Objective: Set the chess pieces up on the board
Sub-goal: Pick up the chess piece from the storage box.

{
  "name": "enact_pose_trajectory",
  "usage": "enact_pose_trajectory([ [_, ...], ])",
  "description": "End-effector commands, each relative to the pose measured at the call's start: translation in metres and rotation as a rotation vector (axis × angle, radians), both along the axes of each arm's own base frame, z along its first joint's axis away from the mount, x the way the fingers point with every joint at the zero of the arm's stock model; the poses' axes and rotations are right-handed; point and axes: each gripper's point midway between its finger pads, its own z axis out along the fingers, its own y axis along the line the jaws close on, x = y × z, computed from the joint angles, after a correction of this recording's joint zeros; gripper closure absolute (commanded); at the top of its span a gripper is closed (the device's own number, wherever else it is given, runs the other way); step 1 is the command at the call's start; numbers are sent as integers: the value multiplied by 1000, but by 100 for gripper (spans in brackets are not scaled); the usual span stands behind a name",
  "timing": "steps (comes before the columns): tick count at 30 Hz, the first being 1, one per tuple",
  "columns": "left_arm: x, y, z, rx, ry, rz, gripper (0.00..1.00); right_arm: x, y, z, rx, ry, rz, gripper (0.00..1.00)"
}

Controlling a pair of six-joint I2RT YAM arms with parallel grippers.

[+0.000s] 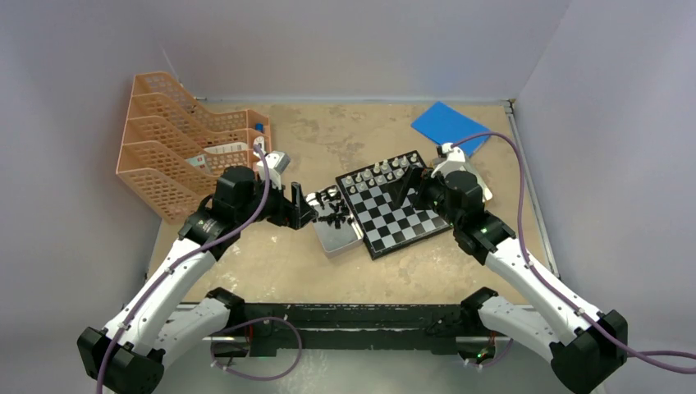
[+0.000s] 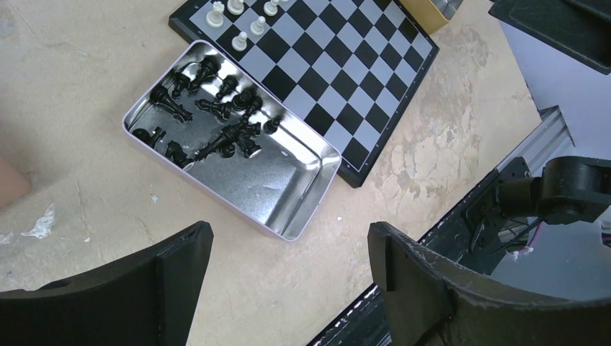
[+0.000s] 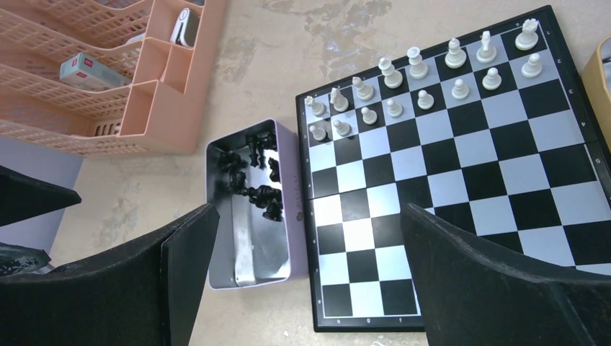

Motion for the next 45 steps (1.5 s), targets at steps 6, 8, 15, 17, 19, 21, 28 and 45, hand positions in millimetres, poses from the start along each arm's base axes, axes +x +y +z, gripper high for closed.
enact_pose_trajectory([
  [6, -2, 1, 15, -30, -50, -8, 20, -2, 2, 30, 47, -83, 13, 1],
  [8, -6, 0, 19, -48, -49, -11, 20, -5, 5, 36, 61, -91, 30, 1],
  [15, -25, 2, 23, -94, -35, -20, 19, -14, 20, 52, 121, -119, 128, 3],
  [17, -31, 3, 23, -102, -39, -28, 19, -22, 32, 57, 161, -123, 205, 6],
  [19, -34, 6, 21, -98, -40, -18, 19, -25, 41, 57, 202, -118, 237, 11],
  [21, -36, 11, 21, -99, -54, 4, 19, -23, 48, 51, 206, -97, 250, 19],
  [28, -35, 21, 28, -105, -123, 62, 19, -15, 89, 26, 152, -27, 269, 46],
  [45, -46, 46, 56, -150, -257, 176, 19, 11, 197, -63, -232, 28, 225, 74],
])
